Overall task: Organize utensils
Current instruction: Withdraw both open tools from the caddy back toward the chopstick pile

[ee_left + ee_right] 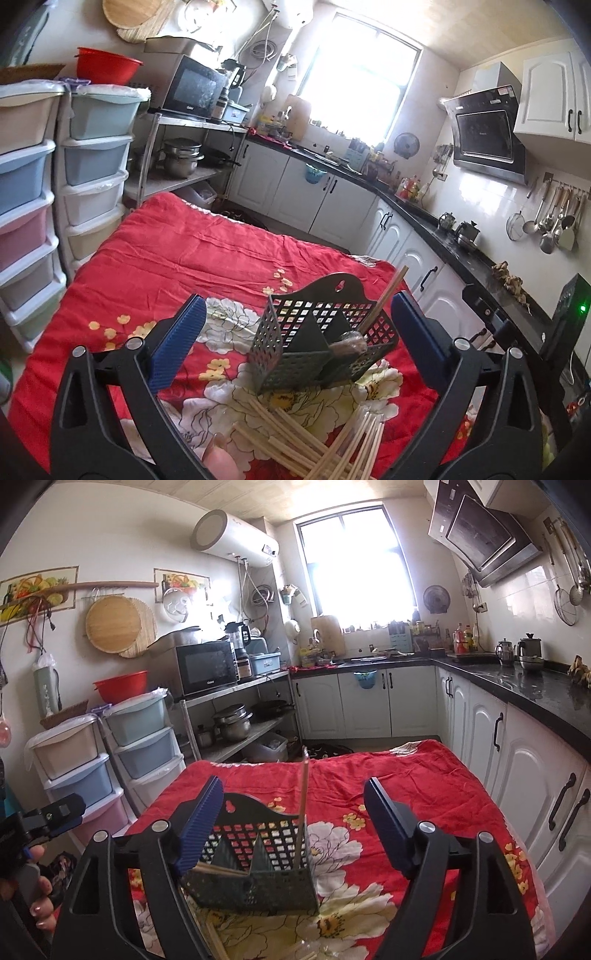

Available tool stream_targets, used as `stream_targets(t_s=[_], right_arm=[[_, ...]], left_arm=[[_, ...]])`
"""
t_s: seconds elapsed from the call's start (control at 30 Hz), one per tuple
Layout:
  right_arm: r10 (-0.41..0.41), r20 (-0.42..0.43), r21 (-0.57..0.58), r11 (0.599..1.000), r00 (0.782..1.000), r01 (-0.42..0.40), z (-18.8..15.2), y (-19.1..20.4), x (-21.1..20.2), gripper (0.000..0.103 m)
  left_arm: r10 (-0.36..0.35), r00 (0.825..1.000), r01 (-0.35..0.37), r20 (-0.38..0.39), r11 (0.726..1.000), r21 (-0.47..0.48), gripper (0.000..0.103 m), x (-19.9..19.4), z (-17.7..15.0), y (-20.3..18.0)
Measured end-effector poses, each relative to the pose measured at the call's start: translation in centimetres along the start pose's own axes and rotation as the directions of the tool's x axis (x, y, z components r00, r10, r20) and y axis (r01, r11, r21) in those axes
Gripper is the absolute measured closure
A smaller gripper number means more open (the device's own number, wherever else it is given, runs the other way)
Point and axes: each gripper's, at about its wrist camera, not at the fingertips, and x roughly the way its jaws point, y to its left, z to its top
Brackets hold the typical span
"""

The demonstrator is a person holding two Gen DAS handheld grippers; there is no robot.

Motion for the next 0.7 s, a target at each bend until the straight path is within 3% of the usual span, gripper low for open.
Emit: stream_targets(t_s=[0.7], right_arm=[[0.039, -0.113, -0.012, 0.999, 0.993, -0.04, -3.5, 1.0, -1.2, 0.026]], left_arm=[[0.047, 0.997, -0.049, -0.062, 0.998, -0.036, 0.011, -0.5, -3.1, 2.6]])
